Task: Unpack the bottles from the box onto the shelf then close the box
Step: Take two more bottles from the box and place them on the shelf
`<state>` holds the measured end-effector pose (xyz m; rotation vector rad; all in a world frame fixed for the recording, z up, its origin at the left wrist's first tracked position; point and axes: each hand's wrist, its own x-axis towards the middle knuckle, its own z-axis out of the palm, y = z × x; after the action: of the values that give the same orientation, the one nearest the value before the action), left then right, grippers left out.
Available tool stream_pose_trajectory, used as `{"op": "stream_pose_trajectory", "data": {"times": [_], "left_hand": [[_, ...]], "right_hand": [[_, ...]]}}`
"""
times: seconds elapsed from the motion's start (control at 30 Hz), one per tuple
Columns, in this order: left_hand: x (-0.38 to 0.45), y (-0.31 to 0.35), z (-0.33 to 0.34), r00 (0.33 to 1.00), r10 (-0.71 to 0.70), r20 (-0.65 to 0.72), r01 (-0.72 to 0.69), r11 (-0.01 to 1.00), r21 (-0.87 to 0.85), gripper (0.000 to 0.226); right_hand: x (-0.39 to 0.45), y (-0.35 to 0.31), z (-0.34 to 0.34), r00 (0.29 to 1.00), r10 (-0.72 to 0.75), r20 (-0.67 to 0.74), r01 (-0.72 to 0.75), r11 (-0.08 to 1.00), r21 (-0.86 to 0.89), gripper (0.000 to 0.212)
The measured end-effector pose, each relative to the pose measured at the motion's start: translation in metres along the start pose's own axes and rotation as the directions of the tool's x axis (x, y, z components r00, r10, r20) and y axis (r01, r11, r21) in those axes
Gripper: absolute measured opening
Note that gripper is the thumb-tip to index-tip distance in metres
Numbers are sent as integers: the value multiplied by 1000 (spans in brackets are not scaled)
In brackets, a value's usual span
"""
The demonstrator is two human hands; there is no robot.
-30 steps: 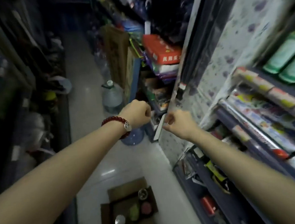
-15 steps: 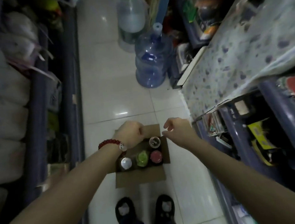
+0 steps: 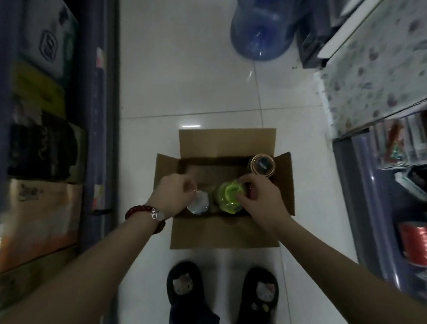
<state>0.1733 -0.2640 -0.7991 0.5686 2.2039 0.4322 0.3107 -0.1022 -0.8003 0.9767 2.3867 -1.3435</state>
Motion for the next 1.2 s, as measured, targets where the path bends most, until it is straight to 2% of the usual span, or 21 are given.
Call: {"op": "stream_pose_trajectory", "data": {"times": [0.2,0.3,0.4,0.53,0.67,0.77,0.87,1.07,1.2], "left_hand": [[7,-34,52,989,49,-139,-74,981,-180,35],[6,-49,75,990,65,-129,-96,963,-253,51],[9,-59,97,992,94,-86,-115,953,-281,69],[21,-64,118,969,144,-201,-187,959,-214,87],[33,-70,126,945,83,-316,-183,936,-302,81],[38,-73,125,946,48,-322,-171,915,-366,80],[41,-75,124,941,25,-337,-174,891,-420,76],[45,-69,108,923,-51,-383,-132,889,-439,71],[37,-64,95,901,-82,-425,-122,893,-432,71]], "right_hand": [[15,32,52,993,-9,-117,20,995,96,49],[12,47,67,992,-40,-122,53,993,107,53],[11,61,78,993,-86,-75,91,994,66,63],[22,72,91,980,-167,-105,164,986,-39,86],[43,74,97,965,-160,-209,156,987,-38,84],[56,71,95,957,-131,-260,132,991,-11,77],[64,68,90,965,-113,-236,119,993,8,77],[73,63,82,977,-29,-212,29,1000,-6,93],[67,58,73,980,-20,-198,12,999,-41,95]]}}
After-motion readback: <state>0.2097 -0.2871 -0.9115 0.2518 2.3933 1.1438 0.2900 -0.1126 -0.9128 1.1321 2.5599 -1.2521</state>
